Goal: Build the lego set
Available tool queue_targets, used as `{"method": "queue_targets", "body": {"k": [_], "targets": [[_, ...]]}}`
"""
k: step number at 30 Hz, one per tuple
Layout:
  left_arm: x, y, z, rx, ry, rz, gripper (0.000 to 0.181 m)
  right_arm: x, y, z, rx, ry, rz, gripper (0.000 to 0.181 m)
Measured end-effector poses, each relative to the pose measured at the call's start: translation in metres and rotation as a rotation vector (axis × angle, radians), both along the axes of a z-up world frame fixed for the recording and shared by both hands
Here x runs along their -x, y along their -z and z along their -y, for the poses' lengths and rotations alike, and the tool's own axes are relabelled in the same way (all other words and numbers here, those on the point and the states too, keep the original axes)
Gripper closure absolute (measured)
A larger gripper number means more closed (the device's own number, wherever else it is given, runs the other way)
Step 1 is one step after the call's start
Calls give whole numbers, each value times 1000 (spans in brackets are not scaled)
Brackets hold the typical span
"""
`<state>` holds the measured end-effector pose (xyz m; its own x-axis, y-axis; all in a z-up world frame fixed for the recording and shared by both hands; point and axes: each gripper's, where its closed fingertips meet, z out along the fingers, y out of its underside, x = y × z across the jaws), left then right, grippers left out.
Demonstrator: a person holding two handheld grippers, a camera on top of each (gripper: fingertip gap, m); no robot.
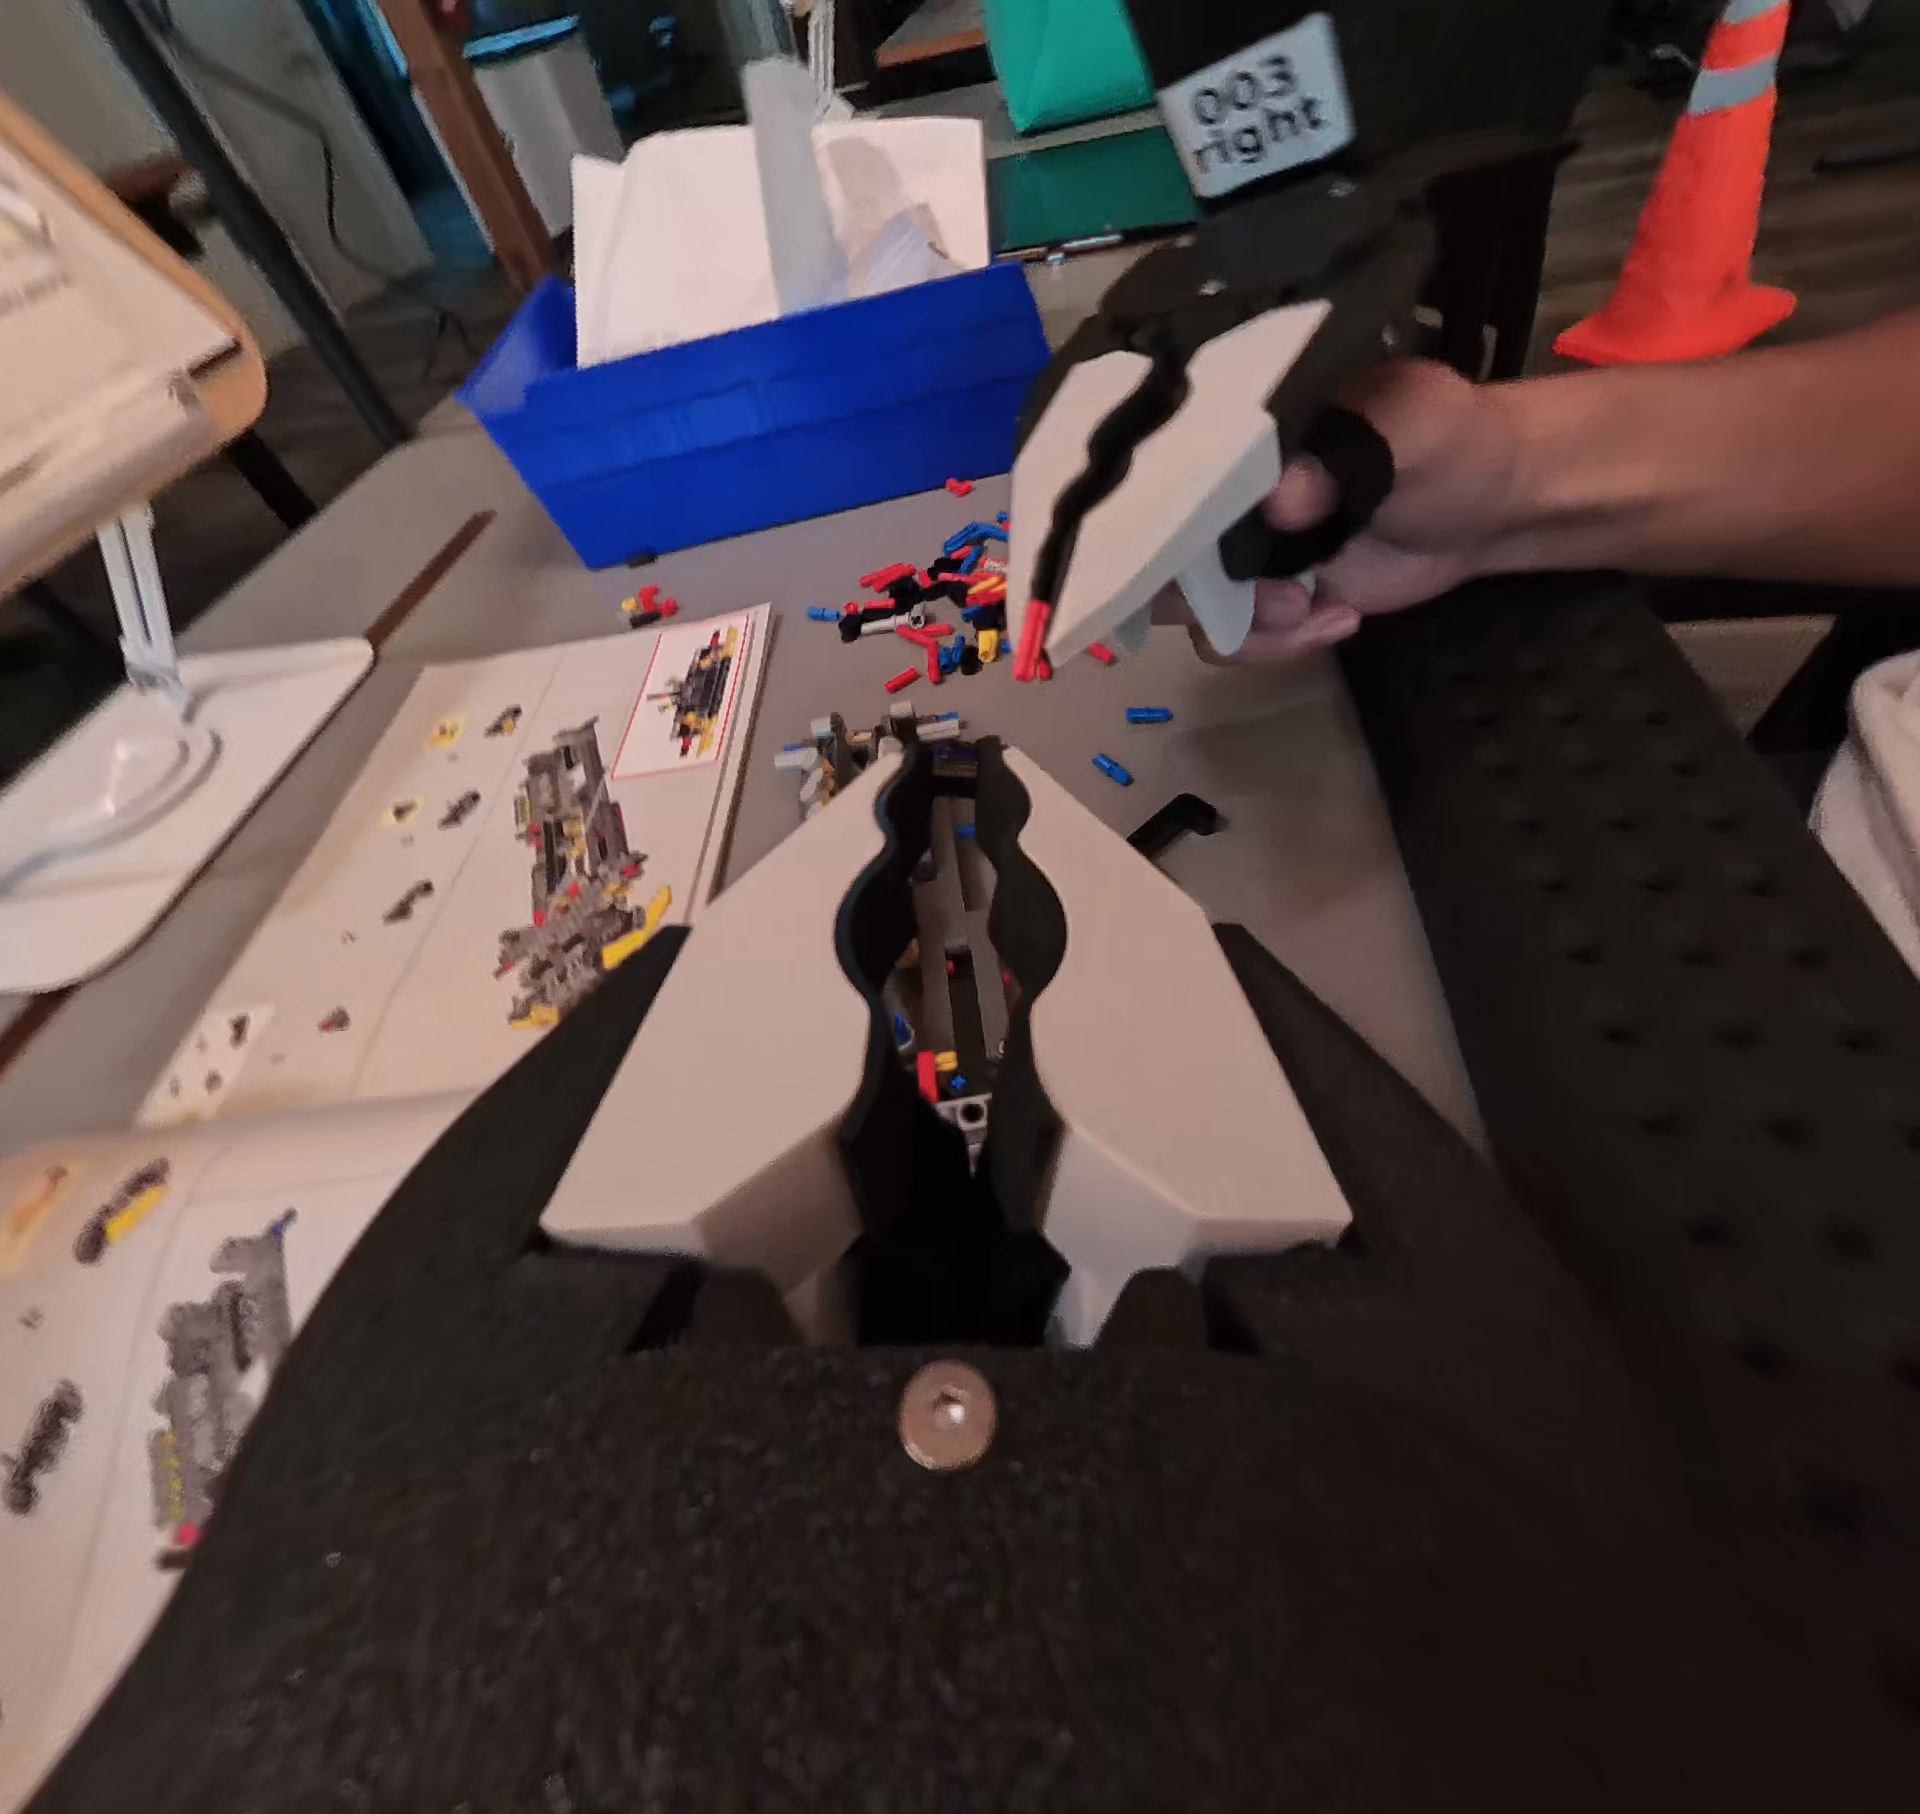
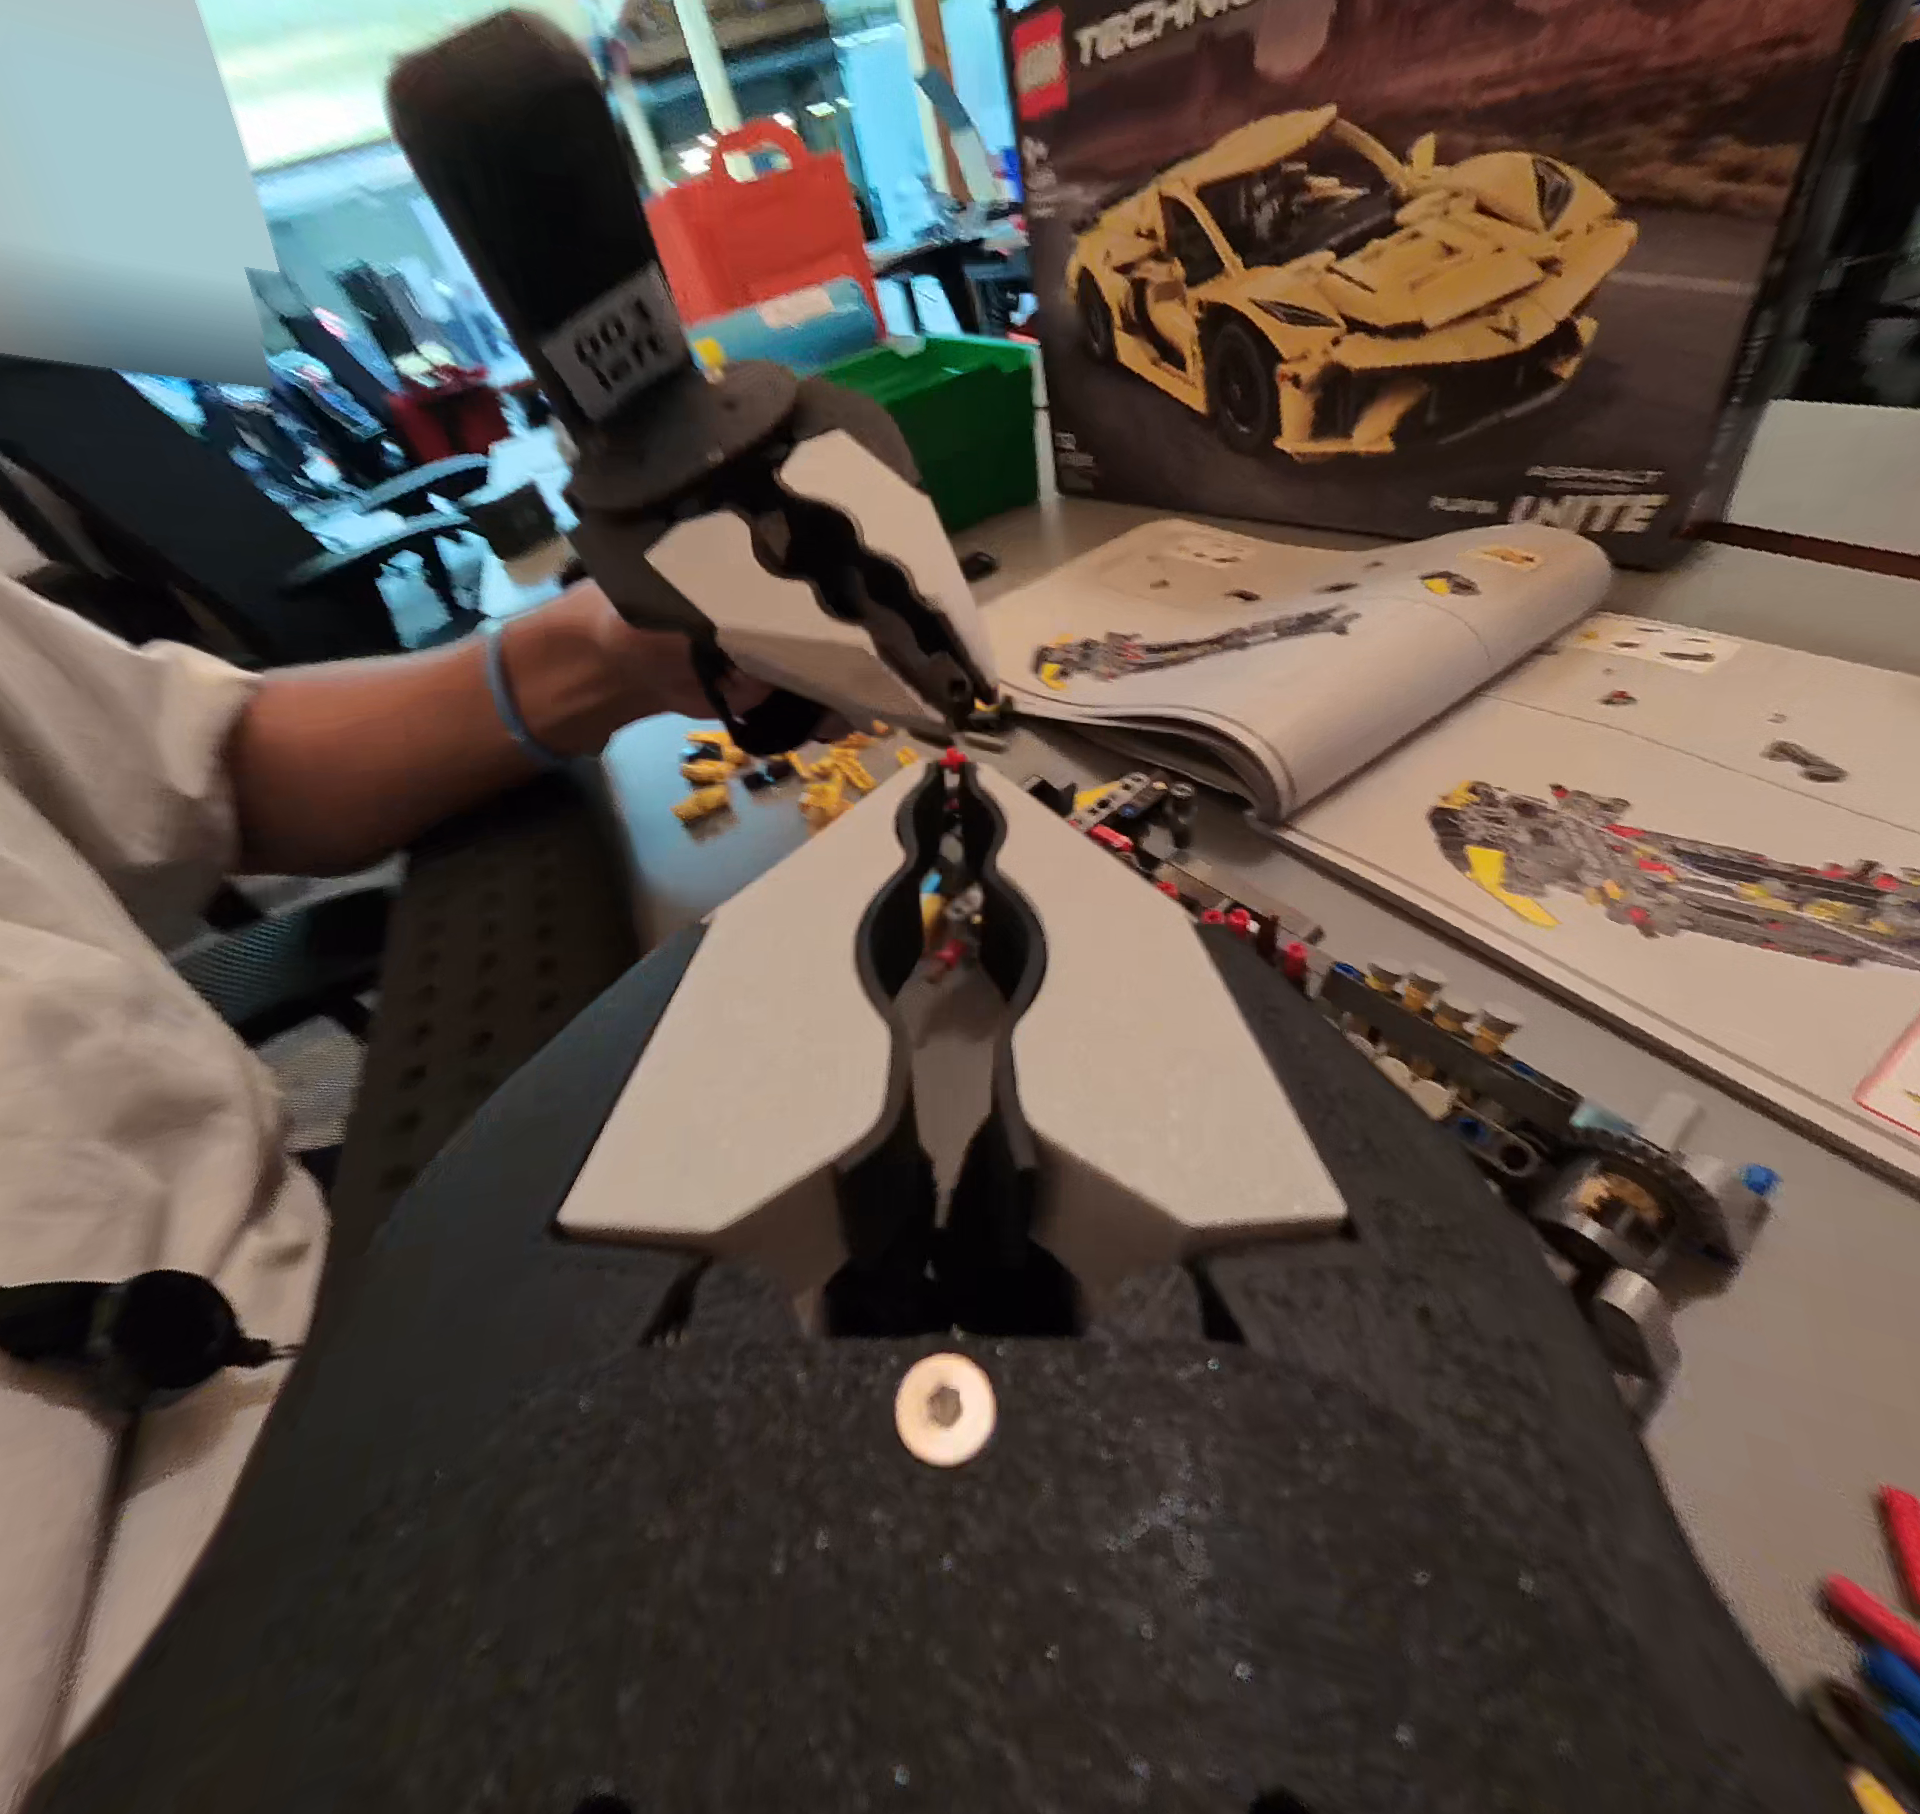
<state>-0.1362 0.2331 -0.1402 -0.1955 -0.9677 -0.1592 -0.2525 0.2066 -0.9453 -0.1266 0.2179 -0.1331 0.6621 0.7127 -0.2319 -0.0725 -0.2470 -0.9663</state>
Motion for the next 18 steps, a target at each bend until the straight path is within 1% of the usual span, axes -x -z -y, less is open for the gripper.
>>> {"method": "queue_targets", "body": {"k": [2, 4, 6, 8, 12, 18], "targets": [[1, -3, 4, -67, 26, 37, 175, 3, -5, 3, 16, -40, -11, 180], [1, -5, 9, -120, 50, 69, 175, 7, -8, 4, -11, -42, 67, 180], [0, -6, 13, -176, 58, 94, 175, 10, -10, 2, -36, -13, 159, 180], [-2, -6, 15, -207, 54, 103, 175, 13, -12, 1, -37, -10, 203, 180], [-3, -4, 14, -212, 48, 92, 176, 12, -6, -2, -27, 7, 258, 181], [-3, -1, 14, -203, 45, 57, 176, 11, -3, -2, -31, 8, 288, 181]]}}
